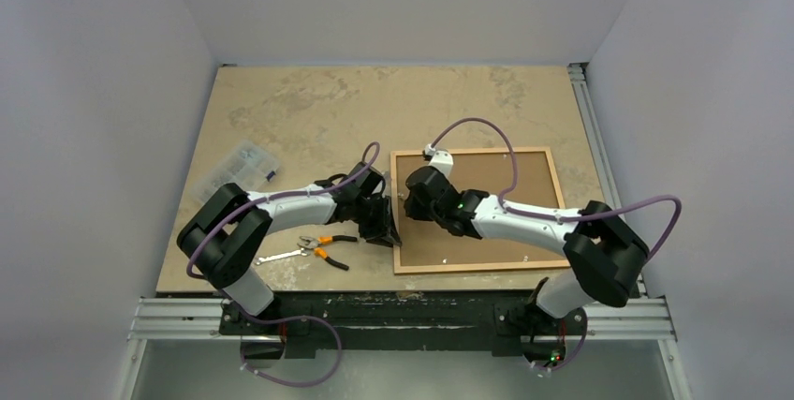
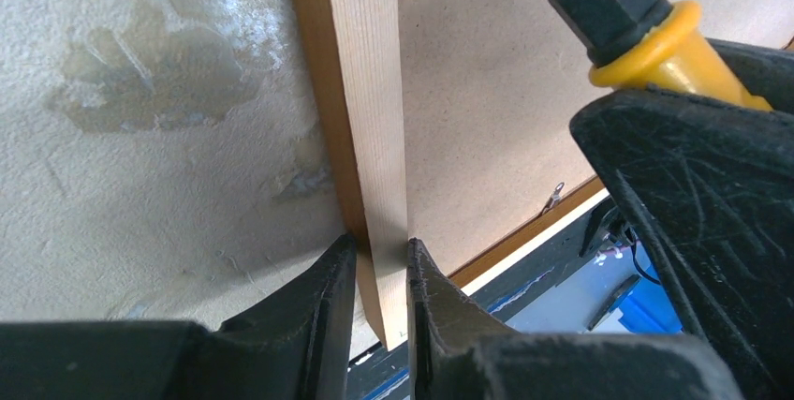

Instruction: Take the photo out of the frame

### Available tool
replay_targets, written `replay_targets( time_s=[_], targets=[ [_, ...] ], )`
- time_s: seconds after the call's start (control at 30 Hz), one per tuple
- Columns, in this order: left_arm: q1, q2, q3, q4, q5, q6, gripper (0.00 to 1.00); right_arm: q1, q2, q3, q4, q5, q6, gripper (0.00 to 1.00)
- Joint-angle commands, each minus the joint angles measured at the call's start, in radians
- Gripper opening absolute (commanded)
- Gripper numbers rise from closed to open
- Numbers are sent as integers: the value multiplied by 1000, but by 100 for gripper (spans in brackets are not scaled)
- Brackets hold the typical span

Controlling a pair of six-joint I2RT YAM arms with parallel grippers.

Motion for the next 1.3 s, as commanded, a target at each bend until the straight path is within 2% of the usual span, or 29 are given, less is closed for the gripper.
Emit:
replay_targets(
  time_s=[0.0,0.13,0.27,0.6,0.93,1.27],
  targets=[
    [-1,22,-23,-14,-54,0,6,0,35,58,32,28,-18,0],
    [-1,22,-29,-14,-53,-1,5,1,47,63,26,42,-14,0],
    [-1,22,-30,-17,-60,-3,0,1,62,76,-5,71,-1,0],
    [-1,33,-57,-11,-67,-25,0,3,97,81,-41,161,44,0],
    [-1,38,-63,-21,-76,-32,0,25,150,123,-48,252,-4,0],
    [-1,38,-69,-26,-80,-34,0,48,196,199,-144,402,-3,0]
  ],
)
